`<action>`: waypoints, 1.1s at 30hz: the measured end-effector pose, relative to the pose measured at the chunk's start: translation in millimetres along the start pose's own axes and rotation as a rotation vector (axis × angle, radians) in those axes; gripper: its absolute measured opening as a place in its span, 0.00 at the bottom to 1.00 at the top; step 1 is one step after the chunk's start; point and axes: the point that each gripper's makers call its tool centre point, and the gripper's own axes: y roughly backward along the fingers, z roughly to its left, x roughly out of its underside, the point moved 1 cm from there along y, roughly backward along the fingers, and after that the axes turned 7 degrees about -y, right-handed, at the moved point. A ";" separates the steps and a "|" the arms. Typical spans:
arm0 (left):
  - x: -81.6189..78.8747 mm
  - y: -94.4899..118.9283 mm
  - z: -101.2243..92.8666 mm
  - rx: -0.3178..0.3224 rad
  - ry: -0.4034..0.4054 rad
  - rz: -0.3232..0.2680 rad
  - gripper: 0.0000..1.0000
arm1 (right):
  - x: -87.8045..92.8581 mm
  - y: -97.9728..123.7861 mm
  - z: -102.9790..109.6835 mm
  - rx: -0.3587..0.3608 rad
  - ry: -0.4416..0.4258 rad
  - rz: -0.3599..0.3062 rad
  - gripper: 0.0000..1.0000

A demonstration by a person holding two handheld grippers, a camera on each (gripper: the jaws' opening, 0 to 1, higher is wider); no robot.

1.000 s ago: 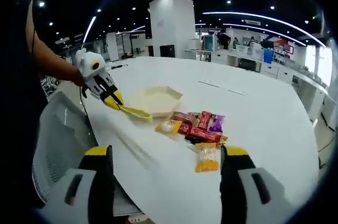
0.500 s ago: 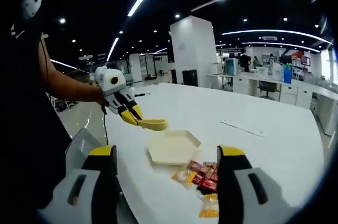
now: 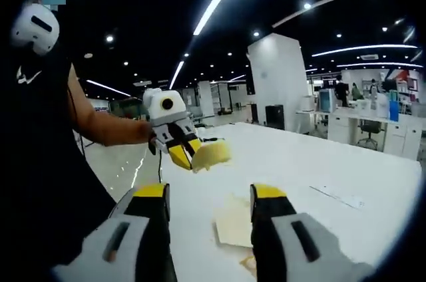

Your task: Place the target food into the container with the food tongs after gripping and lifting it, then release it inside without dropping or visibly crushing the food.

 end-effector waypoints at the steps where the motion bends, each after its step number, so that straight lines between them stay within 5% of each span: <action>1: -1.8 -0.6 -0.5 0.005 -0.001 0.001 0.00 | -1.1 -1.7 1.6 -0.007 0.001 -0.002 0.47; 8: -7.9 -5.4 -11.7 0.042 0.019 0.001 0.00 | -10.3 -23.1 19.8 -0.073 0.005 -0.021 0.42; 11: -11.2 -6.7 -15.4 0.059 0.032 -0.015 0.01 | -14.6 -27.8 23.3 -0.088 -0.008 -0.048 0.32; 17: -13.9 -9.9 -23.4 0.093 0.040 0.002 0.01 | -10.0 -37.0 32.5 -0.124 0.014 -0.025 0.34; 24: -19.9 -11.1 -26.4 0.120 0.055 -0.001 0.01 | -12.0 -41.9 33.9 -0.119 0.038 -0.028 0.20; 33: -26.3 -10.2 -27.3 0.116 0.026 -0.009 0.09 | -18.1 -40.4 35.6 -0.138 -0.020 -0.071 0.20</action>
